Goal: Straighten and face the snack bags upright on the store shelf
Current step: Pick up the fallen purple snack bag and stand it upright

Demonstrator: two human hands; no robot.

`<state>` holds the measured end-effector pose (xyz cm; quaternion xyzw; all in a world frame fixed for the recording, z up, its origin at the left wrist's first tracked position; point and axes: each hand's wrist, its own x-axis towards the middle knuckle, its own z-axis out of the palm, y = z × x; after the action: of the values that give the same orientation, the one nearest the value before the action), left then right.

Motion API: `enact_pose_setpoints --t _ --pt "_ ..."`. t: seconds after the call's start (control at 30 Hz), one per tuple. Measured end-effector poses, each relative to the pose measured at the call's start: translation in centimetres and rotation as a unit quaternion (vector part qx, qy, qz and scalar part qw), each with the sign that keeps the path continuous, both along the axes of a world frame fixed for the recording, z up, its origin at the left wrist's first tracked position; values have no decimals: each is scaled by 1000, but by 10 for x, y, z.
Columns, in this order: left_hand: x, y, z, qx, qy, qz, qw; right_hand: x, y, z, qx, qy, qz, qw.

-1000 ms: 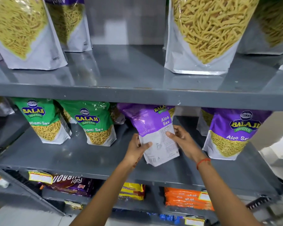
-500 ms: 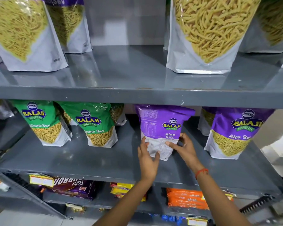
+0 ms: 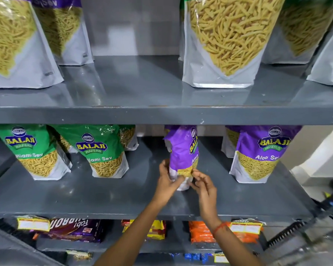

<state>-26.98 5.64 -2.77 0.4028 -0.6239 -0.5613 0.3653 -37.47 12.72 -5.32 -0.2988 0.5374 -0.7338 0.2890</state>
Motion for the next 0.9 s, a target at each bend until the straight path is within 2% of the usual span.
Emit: enact_pose_setpoints --t 0.1,0.23,0.37,0.43,0.5,0.6,0.7,0.8,0.9 --pt "1 -8 -3 -42 -29 49 997 -8 -3 3 6 -15 8 1000" --pt "11 -27 1 -47 -38 -18 998 -40 -17 -1 104 68 8 992" --pt "19 -61 12 -20 -66 -86 994 -76 -37 -4 184 158 182 953" --pt "19 -73 17 13 -76 -102 992 -82 -49 -1 201 170 230 937" --pt "16 -80 19 46 -83 -108 990 -82 -58 3 198 156 247 936" --pt "10 -79 16 60 -64 -67 994 -78 -57 3 200 151 202 947" --pt "10 -65 -3 32 -54 -7 998 -75 -48 -3 206 158 138 956" --pt "14 -51 -23 -19 -133 -25 991 -66 -41 -6 206 168 131 955" --pt "13 -49 -27 -25 -186 -42 981 -62 -39 -6 213 162 127 955"
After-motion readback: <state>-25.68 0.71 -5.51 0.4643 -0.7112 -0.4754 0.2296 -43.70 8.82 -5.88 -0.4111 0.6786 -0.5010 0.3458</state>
